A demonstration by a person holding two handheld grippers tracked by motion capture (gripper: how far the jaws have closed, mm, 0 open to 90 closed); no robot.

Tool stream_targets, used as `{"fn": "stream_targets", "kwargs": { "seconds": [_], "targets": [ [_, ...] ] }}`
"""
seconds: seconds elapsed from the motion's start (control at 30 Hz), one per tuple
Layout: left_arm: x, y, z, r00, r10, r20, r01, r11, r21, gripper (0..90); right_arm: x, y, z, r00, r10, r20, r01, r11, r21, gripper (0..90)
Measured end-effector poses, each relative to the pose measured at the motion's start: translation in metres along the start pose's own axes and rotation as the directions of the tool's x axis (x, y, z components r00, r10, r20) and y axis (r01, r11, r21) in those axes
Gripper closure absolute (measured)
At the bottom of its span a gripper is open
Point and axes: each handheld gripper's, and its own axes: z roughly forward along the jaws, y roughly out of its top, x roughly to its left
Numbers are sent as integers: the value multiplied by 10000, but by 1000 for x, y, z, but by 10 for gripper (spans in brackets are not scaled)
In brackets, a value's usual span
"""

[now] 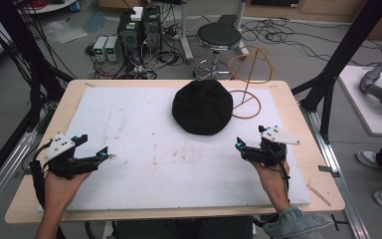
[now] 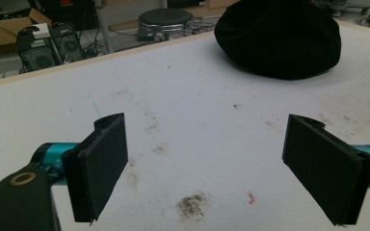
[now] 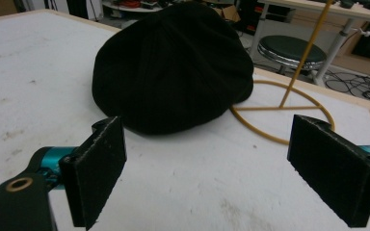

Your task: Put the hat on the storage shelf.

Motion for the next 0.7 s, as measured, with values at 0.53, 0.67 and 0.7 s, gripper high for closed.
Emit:
{"fn": "stream_targets", "kwargs": {
  "seconds": [0.53, 0.67, 0.7],
  "targets": [
    [-3, -5, 8, 9998, 142, 138, -142, 9999, -33, 164, 14, 33, 60, 9986, -106, -511, 105, 9999, -29, 133],
    [-3, -4, 9, 9997, 131, 228, -130, 9999, -40, 165, 16, 42, 73, 9981, -139, -602, 134, 9999, -94, 133],
    [-4, -4, 10, 9995, 168, 257, -167, 9999, -39, 165, 18, 45, 77, 9979, -157, -629, 144, 9997, -209, 134]
  ]
}}
